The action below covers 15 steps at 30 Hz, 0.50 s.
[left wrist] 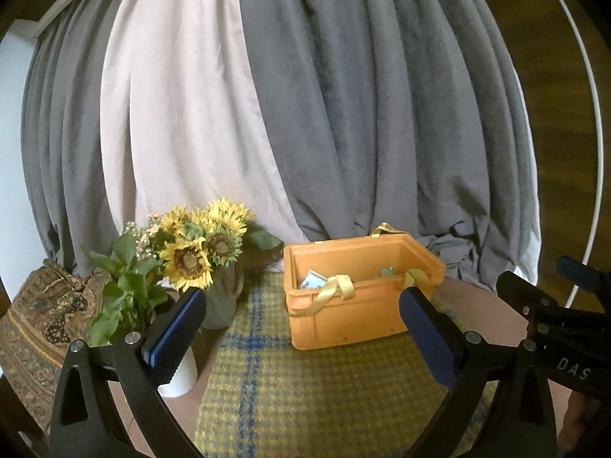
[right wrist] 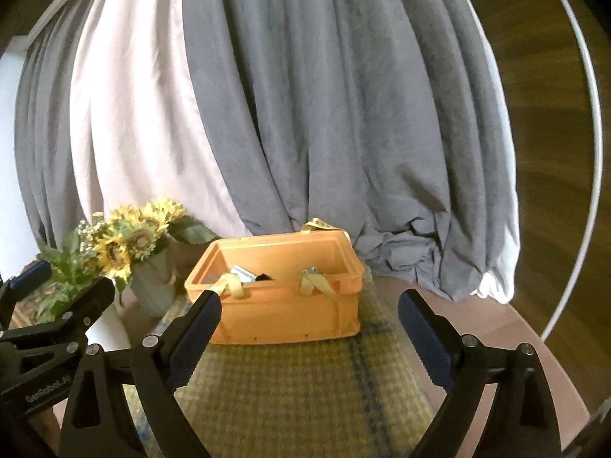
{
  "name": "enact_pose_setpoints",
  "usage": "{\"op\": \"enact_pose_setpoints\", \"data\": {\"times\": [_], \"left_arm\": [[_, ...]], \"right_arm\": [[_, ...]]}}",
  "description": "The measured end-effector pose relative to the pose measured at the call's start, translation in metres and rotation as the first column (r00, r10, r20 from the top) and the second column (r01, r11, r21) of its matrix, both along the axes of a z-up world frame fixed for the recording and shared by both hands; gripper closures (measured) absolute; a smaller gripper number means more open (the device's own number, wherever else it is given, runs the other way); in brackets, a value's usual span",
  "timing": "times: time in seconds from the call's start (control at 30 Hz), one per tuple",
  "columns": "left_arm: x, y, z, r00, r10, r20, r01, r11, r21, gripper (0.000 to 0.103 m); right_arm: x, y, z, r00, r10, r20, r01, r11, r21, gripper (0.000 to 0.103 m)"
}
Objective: Organize soft objects
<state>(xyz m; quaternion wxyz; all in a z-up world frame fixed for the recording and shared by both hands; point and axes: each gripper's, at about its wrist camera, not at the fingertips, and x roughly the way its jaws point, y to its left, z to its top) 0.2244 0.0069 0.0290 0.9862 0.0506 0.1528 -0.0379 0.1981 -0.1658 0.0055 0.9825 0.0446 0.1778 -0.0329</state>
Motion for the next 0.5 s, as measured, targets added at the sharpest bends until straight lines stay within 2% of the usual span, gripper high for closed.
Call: {"op": "enact_pose_setpoints", "data": {"times": [0.5], "left_arm": [[-0.122,-0.005,-0.002,0.998,0.046,0.033,-0.045,0.999,-0.015,0.0]], "right_arm": [[-0.112,-0.011,0.002,0.999,0.035,0.009,-0.035,0.999,0.014,0.006]]}}
